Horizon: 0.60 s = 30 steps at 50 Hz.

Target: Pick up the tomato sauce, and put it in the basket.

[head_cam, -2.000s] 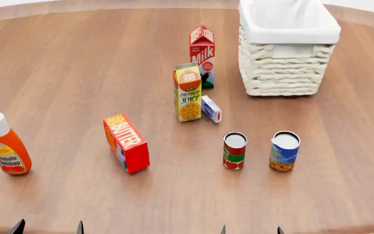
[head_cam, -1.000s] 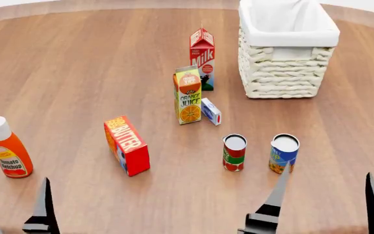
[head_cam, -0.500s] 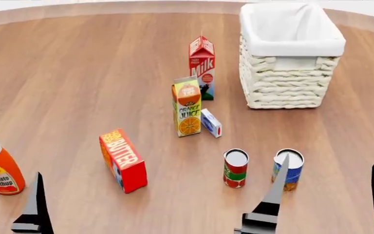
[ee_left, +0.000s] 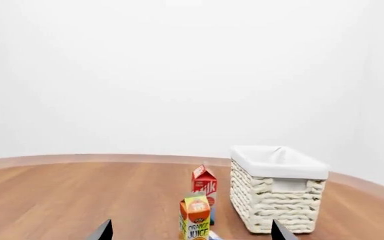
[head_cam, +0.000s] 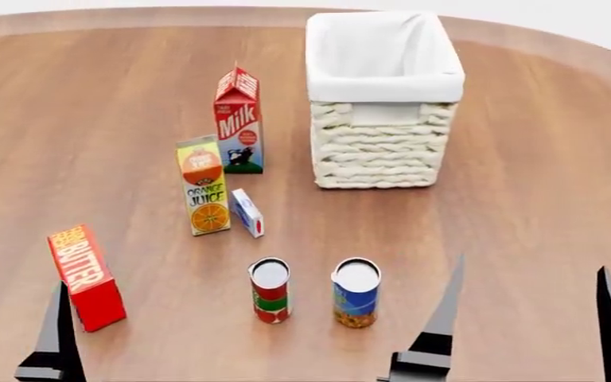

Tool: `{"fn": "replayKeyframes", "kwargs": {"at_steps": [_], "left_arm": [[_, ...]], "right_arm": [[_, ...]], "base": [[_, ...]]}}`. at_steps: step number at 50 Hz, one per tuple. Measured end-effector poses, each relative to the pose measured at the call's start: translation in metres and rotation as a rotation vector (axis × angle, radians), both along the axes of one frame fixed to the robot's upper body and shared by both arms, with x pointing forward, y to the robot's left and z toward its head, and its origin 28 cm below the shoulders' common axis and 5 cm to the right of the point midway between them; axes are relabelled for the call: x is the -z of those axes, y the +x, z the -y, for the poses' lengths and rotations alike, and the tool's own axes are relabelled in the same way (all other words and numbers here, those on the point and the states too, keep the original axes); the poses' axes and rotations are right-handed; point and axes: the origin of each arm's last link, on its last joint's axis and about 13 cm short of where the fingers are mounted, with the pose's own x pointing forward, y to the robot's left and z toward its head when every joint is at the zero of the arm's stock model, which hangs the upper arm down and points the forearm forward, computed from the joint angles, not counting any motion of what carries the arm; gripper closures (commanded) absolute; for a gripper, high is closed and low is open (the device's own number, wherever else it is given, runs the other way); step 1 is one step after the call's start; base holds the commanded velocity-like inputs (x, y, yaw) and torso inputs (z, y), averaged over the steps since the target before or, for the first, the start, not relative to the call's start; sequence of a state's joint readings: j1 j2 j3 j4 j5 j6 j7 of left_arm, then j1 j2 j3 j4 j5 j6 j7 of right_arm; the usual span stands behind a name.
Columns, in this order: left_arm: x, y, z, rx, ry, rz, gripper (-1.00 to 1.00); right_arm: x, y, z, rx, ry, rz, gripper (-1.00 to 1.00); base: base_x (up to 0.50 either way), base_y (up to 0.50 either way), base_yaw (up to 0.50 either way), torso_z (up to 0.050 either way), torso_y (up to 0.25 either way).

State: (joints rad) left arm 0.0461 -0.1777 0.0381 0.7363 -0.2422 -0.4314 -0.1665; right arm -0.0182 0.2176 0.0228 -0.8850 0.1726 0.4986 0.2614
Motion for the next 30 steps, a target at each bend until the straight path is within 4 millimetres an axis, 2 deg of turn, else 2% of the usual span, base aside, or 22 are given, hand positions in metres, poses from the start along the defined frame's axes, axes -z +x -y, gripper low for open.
{"fn": "replayKeyframes", "kwargs": {"at_steps": [14, 30], "left_arm": [[-0.0009, -0.0007, -0.0002, 0.001, -0.003, 0.001, -1.00], [-0.0017, -0.0006, -0.0001, 0.002, -0.004, 0.001, -1.00]], "right_arm": [[0.0001, -0.0002, -0.0006, -0.008, 0.003, -0.003, -1.00], [0.0010, 0.0002, -0.0007, -0.025, 0.019, -0.007, -1.00]], "base": [[0.02, -0.50, 0.00, 0.000, 0.000], [0.38, -0.40, 0.00, 0.000, 0.000]]}}
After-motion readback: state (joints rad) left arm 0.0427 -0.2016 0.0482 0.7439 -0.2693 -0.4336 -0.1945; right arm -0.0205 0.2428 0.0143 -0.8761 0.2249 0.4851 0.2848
